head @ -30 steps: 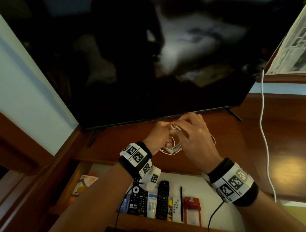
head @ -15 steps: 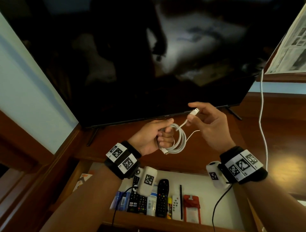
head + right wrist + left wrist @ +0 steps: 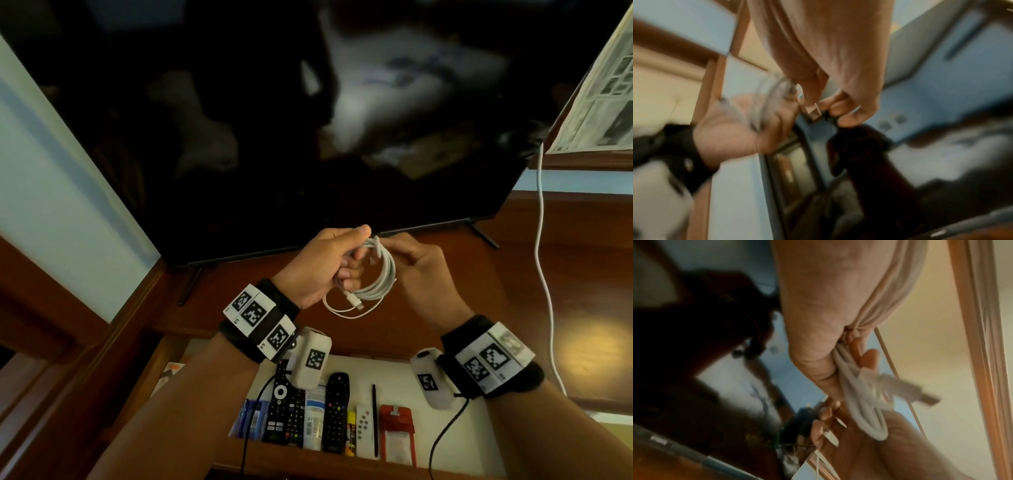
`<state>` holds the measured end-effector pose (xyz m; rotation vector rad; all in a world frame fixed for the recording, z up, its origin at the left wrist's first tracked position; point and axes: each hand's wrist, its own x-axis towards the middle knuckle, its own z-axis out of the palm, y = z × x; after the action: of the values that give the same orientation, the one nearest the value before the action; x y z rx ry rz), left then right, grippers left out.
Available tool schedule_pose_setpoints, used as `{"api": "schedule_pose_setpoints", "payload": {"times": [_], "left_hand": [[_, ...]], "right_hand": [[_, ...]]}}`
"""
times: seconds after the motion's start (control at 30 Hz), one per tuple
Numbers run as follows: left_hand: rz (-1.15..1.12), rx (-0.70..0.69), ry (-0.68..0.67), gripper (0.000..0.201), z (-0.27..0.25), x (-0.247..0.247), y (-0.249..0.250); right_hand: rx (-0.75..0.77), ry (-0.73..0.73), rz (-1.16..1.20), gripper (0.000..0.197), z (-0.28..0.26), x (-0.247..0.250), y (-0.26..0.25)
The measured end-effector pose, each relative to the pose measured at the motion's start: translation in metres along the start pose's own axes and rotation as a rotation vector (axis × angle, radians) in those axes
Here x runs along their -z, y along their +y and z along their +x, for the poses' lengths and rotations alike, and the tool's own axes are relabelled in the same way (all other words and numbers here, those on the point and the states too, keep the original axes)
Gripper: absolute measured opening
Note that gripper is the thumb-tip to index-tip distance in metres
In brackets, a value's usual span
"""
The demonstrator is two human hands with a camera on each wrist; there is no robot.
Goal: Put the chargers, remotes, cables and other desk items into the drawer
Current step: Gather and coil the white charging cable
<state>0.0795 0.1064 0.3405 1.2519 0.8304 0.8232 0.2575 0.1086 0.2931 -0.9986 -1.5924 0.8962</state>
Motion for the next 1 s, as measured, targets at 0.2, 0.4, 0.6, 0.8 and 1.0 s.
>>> {"api": "schedule_pose_setpoints", "payload": {"times": [0.2,0.4,0.6,0.8,1.0], "left_hand": [[0.205,-0.028,0.072,0.043,0.005,-0.003,0.005],[0.253,-0.050,0.168,0.043,0.015,-0.005,-0.004],[0.196,-0.006,0.317,0.042,0.029,-0.008,-0.022],[0.143,-0.008,0.341,0.041,0.036,-0.015,-0.026],[0.064,-0.006,0.355,0.043,0.035,-0.020,-0.026]], "right_hand": [[-0.302,-0.140,0.545,0.022,0.000,0.011,-0.013],[-0.369,-0.168,0.650,0.041,-0.003,0.018,-0.016],[-0.220,-0.065,0.391,0.058,-0.009,-0.001,-0.016],[0.032,0.196,-0.175,0.035,-0.009,-0.011,-0.002],[0.389,0.447,-0.459,0.010,-0.005,-0.011,0.011]]}}
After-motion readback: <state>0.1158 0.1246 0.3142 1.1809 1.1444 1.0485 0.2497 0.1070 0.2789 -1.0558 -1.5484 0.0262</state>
